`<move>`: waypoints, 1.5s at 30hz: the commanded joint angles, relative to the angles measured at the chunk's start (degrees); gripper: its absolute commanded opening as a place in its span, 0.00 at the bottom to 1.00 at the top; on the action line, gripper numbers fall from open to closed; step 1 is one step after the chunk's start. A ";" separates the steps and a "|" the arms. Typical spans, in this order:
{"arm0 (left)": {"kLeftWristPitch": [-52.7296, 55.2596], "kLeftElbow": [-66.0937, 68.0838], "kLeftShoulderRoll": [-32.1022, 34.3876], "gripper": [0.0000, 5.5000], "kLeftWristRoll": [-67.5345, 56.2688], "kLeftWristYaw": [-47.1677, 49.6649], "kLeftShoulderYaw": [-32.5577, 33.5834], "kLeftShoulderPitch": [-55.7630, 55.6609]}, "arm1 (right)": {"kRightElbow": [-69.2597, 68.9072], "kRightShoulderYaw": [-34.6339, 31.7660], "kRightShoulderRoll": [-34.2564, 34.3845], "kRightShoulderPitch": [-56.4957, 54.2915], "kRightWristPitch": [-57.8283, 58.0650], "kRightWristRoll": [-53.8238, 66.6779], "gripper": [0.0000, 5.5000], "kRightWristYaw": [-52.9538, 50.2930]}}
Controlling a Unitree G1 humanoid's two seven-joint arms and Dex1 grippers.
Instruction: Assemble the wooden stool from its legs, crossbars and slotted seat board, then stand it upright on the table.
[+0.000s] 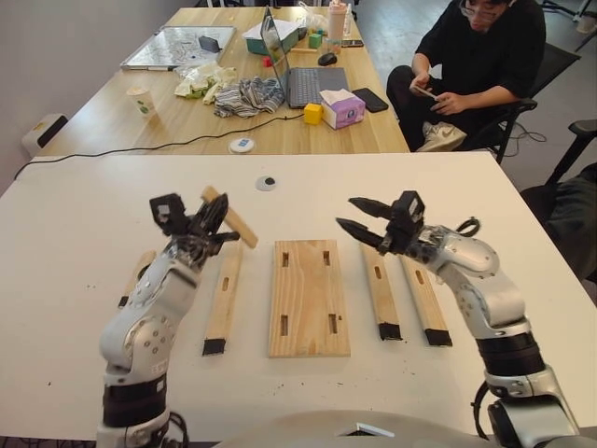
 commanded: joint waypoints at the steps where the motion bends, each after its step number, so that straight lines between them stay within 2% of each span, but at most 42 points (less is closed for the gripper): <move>1: -2.40 -0.54 -0.47 0.07 2.14 -2.97 1.57 4.64 | 2.93 -3.07 -1.58 0.15 -2.22 -1.57 0.42 -1.11; 8: -4.52 0.94 -2.41 0.07 6.35 -3.23 2.97 8.61 | 5.73 -2.48 -1.65 0.08 -3.84 -3.31 0.42 -0.89; 13: -6.12 2.52 -4.52 0.07 9.71 -4.08 1.60 11.19 | 6.51 -2.30 -1.49 0.13 -4.27 -3.93 0.42 -0.80; 26: -11.82 9.13 -6.73 0.07 14.15 -6.44 3.59 11.67 | 8.12 -1.45 -1.83 0.43 -5.19 -4.86 0.42 0.59; 35: -23.97 18.19 -10.33 0.07 27.65 -6.76 -3.99 15.47 | 9.90 -1.08 -2.29 -0.03 -6.34 -5.71 0.42 1.91; 45: -28.02 30.00 -10.13 0.07 29.58 -10.99 -4.65 16.36 | 11.31 -1.55 -1.05 -0.26 -7.85 -6.88 0.42 1.02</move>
